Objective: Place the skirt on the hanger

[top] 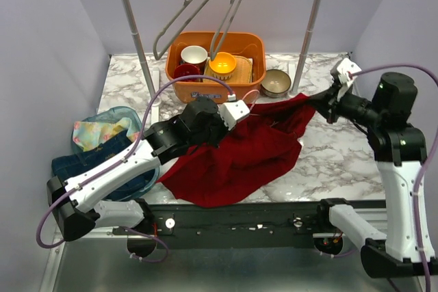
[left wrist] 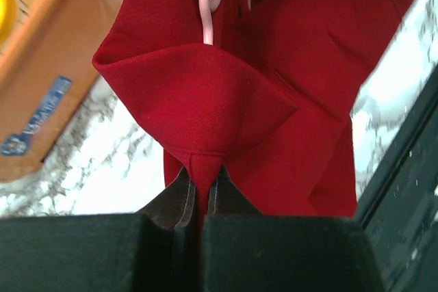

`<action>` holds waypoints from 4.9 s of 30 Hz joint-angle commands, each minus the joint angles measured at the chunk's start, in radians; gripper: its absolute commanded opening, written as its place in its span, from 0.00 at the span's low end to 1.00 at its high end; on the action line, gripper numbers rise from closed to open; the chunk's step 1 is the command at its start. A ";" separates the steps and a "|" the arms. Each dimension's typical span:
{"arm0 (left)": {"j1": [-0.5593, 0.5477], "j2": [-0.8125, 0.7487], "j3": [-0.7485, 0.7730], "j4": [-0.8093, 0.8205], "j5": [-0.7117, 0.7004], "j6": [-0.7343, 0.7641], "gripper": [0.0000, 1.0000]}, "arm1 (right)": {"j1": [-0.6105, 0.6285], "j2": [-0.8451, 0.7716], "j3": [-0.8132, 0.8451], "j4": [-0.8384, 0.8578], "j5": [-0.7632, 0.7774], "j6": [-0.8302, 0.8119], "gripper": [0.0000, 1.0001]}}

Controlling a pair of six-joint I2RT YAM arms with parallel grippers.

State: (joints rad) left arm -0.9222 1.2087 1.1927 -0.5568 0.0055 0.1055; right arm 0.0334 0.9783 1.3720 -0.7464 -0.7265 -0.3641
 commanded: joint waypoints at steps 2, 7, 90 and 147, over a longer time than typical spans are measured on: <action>0.008 -0.103 -0.056 0.105 -0.110 -0.070 0.00 | -0.015 -0.145 0.021 -0.224 -0.121 -0.285 0.01; 0.008 -0.172 -0.116 0.300 -0.082 -0.161 0.00 | -0.012 -0.187 -0.137 -0.624 -0.273 -0.730 0.01; 0.250 -0.026 -0.553 0.853 -0.089 -0.283 0.87 | 0.019 -0.081 -0.226 -0.441 -0.148 -0.444 0.01; 0.556 -0.673 -0.462 0.248 0.367 -0.276 0.96 | 0.013 0.293 0.562 -0.214 0.294 0.086 0.01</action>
State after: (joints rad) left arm -0.3668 0.6453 0.7811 -0.1928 0.2852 -0.3126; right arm 0.0513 1.1118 1.7504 -1.0924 -0.4690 -0.3927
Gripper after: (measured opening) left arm 0.961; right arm 0.079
